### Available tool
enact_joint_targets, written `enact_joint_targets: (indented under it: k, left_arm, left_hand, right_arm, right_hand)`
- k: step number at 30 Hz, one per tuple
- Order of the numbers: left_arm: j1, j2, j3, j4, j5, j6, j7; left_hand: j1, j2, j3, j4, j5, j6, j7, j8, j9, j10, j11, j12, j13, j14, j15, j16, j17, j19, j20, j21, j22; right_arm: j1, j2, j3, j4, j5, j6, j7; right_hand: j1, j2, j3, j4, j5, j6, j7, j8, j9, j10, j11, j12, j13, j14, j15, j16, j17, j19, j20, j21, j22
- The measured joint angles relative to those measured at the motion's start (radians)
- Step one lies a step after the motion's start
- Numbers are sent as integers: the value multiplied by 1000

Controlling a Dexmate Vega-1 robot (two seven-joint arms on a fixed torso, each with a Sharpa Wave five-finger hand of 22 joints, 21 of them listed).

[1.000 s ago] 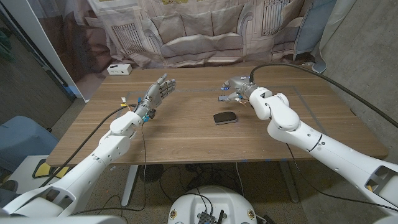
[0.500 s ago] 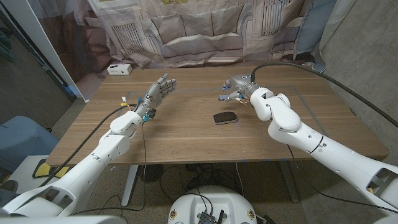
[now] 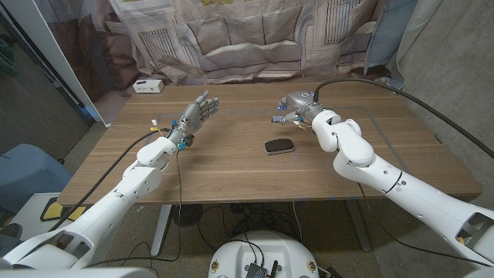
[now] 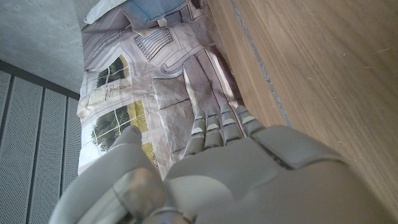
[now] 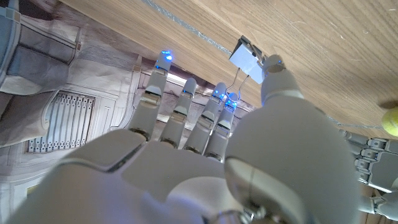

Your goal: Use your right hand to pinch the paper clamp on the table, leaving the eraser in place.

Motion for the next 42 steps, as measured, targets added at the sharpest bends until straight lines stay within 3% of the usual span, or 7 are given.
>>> enact_joint_targets:
  k: [4,6,9,27,30,42]
  left_arm:
    - [-1,0,0,0,0,0,0]
    - [-1,-1,0,1,0,0,0]
    - [-2,-2,1,3,0,0,0]
    - [-6,-7,2,16,-4,-4,-10]
    - [-6,-7,2,17,-5,-5,-11]
    - [-6,-3,1,17,-6,-6,-17]
  left_hand:
    - [0,0,0,0,0,0,0,0,0,0,0,0,0,0,0,0,0,0,0,0,0]
    - [0,0,2,2,0,0,0,0,0,0,0,0,0,0,0,0,0,0,0,0,0]
    - [0,0,7,1,0,0,0,0,0,0,0,0,0,0,0,0,0,0,0,0,0]
    - [0,0,7,1,0,0,0,0,0,0,0,0,0,0,0,0,0,0,0,0,0]
    - [0,0,7,1,0,0,0,0,0,0,0,0,0,0,0,0,0,0,0,0,0]
    - [0,0,11,-3,0,0,0,0,0,0,0,0,0,0,0,0,0,0,0,0,0]
  right_arm:
    - [-7,1,4,0,8,0,-17]
    - [-10,1,6,0,11,0,-26]
    - [-13,1,8,0,15,0,-37]
    - [-33,-9,16,-2,24,5,-111]
    - [-35,-9,17,-3,24,8,-120]
    - [-46,-11,25,-8,29,20,-162]
  right_hand:
    - [-2,2,-3,2,0,5,5,7,0,17,-2,0,0,11,-1,0,2,9,1,0,0]
    - [-6,6,-3,2,-1,50,-14,7,0,29,0,0,0,13,-2,0,5,16,-2,0,0]
    - [-8,8,-6,2,-3,51,-12,7,-1,45,-1,0,0,23,-1,0,8,24,-3,0,3]
    - [11,32,-10,0,-11,98,34,19,-5,137,1,10,0,97,-11,8,9,70,-13,0,3]
    - [13,34,-5,-7,-12,121,26,20,-6,154,4,11,2,108,-12,8,5,71,-14,0,3]
    - [17,38,12,-6,-16,150,54,20,-5,209,13,11,-3,179,-25,8,-2,77,-20,0,3]
